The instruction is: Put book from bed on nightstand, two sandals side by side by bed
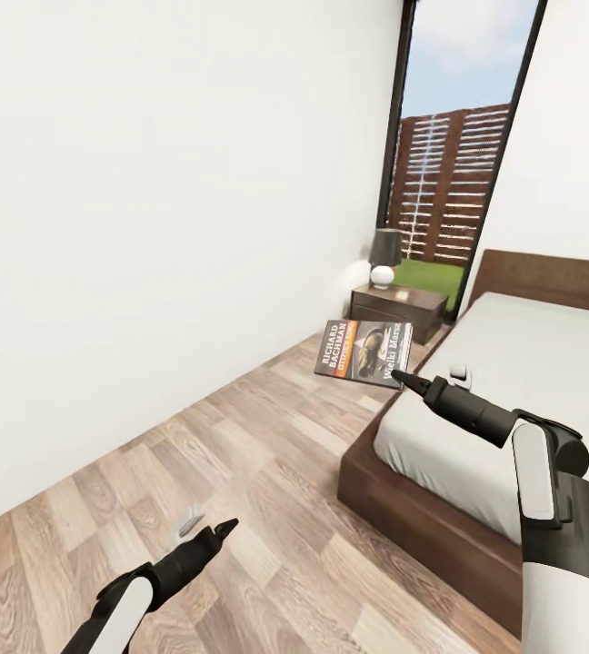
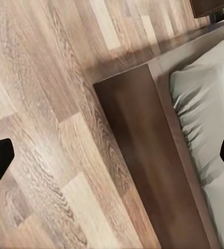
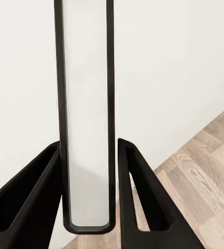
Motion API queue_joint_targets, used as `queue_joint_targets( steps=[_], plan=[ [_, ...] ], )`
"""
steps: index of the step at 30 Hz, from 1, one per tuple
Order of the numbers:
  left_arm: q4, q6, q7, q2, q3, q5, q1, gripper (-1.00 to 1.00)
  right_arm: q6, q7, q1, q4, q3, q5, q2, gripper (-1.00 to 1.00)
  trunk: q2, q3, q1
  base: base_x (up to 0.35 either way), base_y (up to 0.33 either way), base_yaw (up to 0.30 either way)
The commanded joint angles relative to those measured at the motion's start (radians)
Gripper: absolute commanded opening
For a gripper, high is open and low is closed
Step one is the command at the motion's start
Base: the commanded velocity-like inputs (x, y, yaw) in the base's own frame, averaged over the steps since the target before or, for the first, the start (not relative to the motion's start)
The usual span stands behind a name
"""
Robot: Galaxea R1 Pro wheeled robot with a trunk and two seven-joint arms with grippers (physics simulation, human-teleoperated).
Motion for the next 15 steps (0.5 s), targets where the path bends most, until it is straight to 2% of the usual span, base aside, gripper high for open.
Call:
queue_joint_targets(
  steps=[1,15],
  plan=[
    [0.002,0.003,-0.001,0.001,-0.001,0.005,0.000,1.00,0.006,0.008,-0.001,0.000,-0.001,-0.002,0.000,-1.00,0.000,-0.001,0.000,0.258,0.230,-0.262],
    [0.016,0.003,-0.001,-0.001,0.000,0.006,-0.004,1.00,0.006,0.008,-0.001,0.000,-0.001,-0.002,0.002,-1.00,0.000,-0.001,0.000,0.256,0.236,-0.262]
  ],
)
